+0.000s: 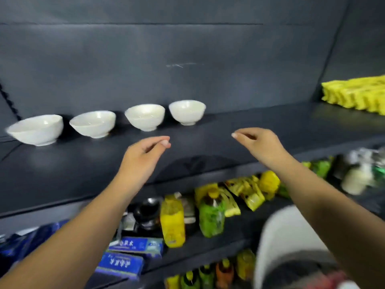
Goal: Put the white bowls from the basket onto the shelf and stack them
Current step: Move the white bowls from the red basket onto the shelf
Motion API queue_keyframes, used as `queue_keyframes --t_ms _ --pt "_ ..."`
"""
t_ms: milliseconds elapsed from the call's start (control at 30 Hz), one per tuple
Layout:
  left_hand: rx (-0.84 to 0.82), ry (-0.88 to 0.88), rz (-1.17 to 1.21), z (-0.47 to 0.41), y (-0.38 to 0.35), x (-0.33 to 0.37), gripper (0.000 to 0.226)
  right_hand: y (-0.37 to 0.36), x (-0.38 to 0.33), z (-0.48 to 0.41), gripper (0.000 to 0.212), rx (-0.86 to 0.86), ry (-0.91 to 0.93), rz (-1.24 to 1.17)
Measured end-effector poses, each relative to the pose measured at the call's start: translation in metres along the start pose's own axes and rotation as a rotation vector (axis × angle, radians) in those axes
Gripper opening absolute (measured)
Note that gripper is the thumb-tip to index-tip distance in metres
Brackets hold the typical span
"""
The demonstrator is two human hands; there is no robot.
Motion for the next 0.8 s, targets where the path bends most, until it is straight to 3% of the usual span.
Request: queue_keyframes --t_ms 133,267,433,633,800 --pt "-0.217 -0.098 -0.109 0.082 -0.050 -0.006 0.015 0.053 0.015 0.110 0.024 0.054 -0.067 0.173" --pt "-0.424 0.043 -0.125 0.160 -0.115 -0.046 0.012 0.105 0.059 0.219 0.023 0.117 -0.227 0.235" --pt "-0.597 0.202 -0.163 0.244 -0.186 -0.094 0.021 0.147 0.128 0.332 0.025 0.077 -0.499 0.297" --pt "-0.698 0.447 -0.236 0.308 -0.256 -0.167 0.022 0.160 0.224 0.420 0.027 0.007 -0.785 0.283" --pt "-0.605 0.613 -0.364 0.342 -0.307 -0.227 0.020 0.149 0.317 0.442 0.035 -0.275 -0.875 0.267"
Point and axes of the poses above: each hand's wrist, its own z-axis away from the middle knuckle, its own y-axis out of the back of the hand, x = y × z, the point moved 5 cm from there along -z, towards the middle knuckle, and after that the axes turned 6 degrees about y, right-handed, at the moved point
